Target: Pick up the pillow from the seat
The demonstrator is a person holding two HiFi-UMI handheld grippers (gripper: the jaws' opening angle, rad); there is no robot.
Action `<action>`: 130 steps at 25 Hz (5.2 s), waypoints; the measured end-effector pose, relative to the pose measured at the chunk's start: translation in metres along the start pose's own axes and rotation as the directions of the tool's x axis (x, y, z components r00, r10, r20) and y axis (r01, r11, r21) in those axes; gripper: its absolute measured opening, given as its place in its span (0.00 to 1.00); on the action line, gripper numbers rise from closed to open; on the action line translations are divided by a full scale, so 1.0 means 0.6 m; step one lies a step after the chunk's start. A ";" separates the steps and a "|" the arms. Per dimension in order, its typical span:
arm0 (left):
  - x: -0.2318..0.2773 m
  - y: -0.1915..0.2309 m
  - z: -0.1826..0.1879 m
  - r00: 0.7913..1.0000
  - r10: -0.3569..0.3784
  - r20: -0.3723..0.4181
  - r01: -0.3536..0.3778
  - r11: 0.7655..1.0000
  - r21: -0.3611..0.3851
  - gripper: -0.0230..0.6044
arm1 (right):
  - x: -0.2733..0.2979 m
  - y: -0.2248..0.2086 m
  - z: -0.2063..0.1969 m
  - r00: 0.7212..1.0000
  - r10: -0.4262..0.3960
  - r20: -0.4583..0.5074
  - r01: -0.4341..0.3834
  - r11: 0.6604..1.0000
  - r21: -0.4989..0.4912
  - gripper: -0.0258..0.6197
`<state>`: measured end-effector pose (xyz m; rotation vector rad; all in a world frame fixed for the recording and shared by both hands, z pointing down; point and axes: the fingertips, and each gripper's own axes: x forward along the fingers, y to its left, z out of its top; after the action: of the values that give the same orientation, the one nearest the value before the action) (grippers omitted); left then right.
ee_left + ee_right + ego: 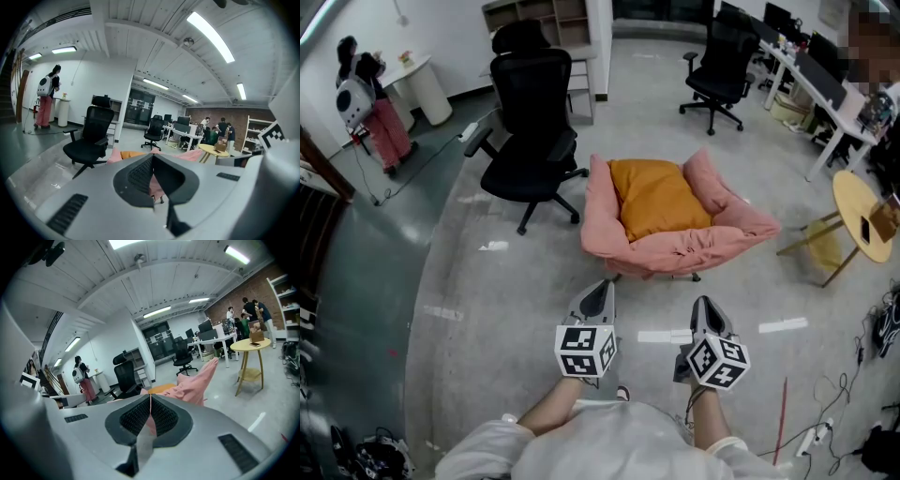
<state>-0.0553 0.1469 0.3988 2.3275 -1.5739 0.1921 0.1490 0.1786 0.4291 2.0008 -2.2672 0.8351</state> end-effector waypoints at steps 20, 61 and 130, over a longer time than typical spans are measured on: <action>0.376 0.081 0.163 0.993 -0.118 0.027 0.119 0.992 -0.047 0.04 | 0.305 -0.056 0.179 0.993 -0.108 0.038 0.109 0.994 -0.020 0.09; 0.833 0.180 0.030 0.956 0.105 -0.274 -0.112 0.994 -0.010 0.04 | 0.831 -0.240 0.180 0.957 0.025 -0.288 -0.050 0.996 -0.078 0.09; 0.957 0.285 -0.200 0.847 0.058 -0.529 -0.213 0.948 -0.238 0.07 | 1.046 -0.358 -0.032 0.819 0.069 -0.570 -0.150 0.984 -0.096 0.09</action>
<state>0.0149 -0.3743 0.7095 1.7429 -1.3776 0.5367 0.2237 -0.4016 0.7428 1.3275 -2.0254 1.0716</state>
